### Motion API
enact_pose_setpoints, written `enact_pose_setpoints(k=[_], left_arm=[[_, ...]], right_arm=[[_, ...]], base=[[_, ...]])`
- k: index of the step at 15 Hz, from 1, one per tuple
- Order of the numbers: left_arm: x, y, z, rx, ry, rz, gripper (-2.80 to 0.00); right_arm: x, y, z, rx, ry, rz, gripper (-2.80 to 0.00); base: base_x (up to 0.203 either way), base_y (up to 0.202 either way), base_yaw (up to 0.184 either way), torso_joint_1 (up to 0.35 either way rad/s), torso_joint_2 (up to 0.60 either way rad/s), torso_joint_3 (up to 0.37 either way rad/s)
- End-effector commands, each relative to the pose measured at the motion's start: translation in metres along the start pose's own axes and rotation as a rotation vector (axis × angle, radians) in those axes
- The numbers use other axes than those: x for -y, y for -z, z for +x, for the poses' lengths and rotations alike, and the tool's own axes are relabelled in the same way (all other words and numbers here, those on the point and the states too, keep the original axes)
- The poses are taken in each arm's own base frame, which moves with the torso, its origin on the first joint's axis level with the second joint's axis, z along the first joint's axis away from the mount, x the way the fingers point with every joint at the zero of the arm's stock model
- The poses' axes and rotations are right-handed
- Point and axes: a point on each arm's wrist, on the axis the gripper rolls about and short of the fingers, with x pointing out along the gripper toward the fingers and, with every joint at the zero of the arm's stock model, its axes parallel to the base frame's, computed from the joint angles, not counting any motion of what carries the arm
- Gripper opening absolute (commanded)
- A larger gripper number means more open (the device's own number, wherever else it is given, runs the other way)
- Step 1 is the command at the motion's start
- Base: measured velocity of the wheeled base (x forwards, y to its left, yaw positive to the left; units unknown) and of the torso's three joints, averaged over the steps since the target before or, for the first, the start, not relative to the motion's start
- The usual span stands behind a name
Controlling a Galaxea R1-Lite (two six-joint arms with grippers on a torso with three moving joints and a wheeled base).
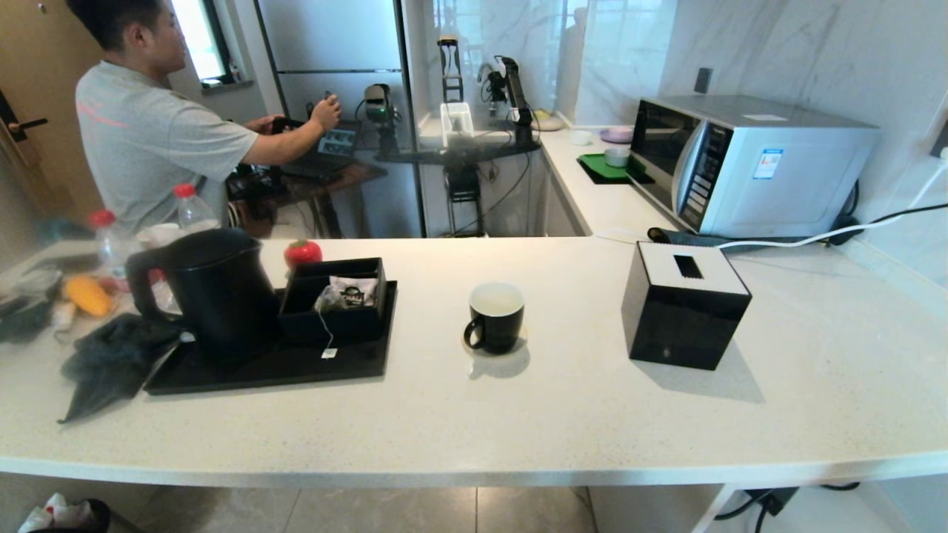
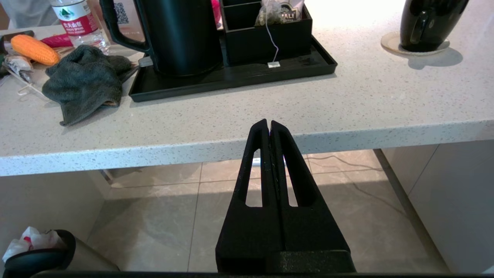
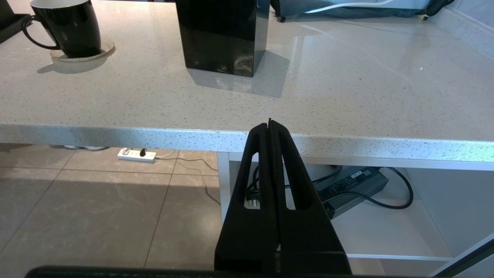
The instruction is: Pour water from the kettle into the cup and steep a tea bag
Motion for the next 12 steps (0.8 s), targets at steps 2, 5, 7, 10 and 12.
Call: enact_pose_setpoints(k=[2, 5, 7, 10, 12], left_arm=[[0.0000, 0.0000, 0.0000, 0.001, 0.001, 0.001, -2.80], [0.0000, 0.0000, 0.0000, 0.001, 0.001, 0.001, -2.80], [0.0000, 0.0000, 0.0000, 0.001, 0.000, 0.001, -2.80], [0.0000, 0.0000, 0.0000, 0.000, -0.001, 0.001, -2.80], [0.0000, 0.0000, 0.0000, 0.000, -0.001, -0.001, -2.80]], right_arm=[[0.0000, 0.0000, 0.0001, -0.001, 0.000, -0.001, -2.80], [0.0000, 0.0000, 0.0001, -0.001, 0.001, -0.001, -2.80], [0.0000, 0.0000, 0.0001, -0.001, 0.000, -0.001, -2.80], [0.0000, 0.0000, 0.0001, -0.001, 0.000, -0.001, -2.80], [0.0000, 0.0000, 0.0001, -0.001, 0.000, -0.001, -2.80]], base=[[0.000, 0.000, 0.000, 0.000, 0.00, 0.000], [0.000, 0.000, 0.000, 0.000, 0.00, 0.000], [0.000, 0.000, 0.000, 0.000, 0.00, 0.000], [0.000, 0.000, 0.000, 0.000, 0.00, 0.000], [0.000, 0.000, 0.000, 0.000, 0.00, 0.000]])
